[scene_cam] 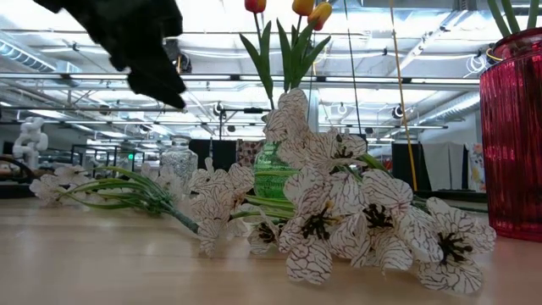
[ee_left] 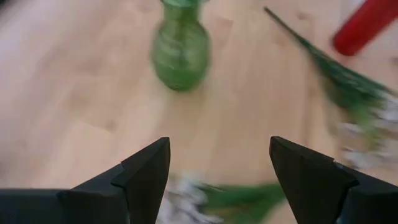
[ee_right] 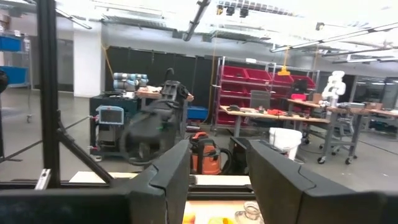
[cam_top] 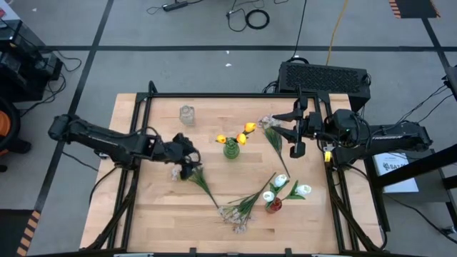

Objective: Sort flowers into vase by color
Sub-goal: Put the bottom left white flowers into the transparent vase

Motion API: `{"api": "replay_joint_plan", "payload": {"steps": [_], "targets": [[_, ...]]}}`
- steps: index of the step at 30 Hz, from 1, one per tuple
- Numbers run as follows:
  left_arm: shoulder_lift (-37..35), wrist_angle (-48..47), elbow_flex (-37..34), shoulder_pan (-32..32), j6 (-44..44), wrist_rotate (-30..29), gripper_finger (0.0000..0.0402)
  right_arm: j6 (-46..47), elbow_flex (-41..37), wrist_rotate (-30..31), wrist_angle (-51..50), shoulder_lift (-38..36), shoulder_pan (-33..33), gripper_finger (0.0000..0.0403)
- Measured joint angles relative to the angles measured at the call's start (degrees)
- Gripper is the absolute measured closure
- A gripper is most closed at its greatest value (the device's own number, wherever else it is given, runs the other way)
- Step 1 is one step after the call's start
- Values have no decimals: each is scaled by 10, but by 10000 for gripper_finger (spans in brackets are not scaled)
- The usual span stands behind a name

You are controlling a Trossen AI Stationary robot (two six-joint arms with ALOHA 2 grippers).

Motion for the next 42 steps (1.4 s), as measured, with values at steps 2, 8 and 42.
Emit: {"api": "replay_joint_plan", "payload": {"steps": [2, 8, 42], "targets": [[1, -1, 0, -39, -36, 0, 120, 0, 0, 13, 3, 0, 0, 252], [31, 5, 0, -156, -244, -63, 120, 17, 0, 61, 26, 0, 0, 252], [258, 236, 0, -236, -465, -103, 121, 14, 0, 72, 53, -7, 0, 252]]}}
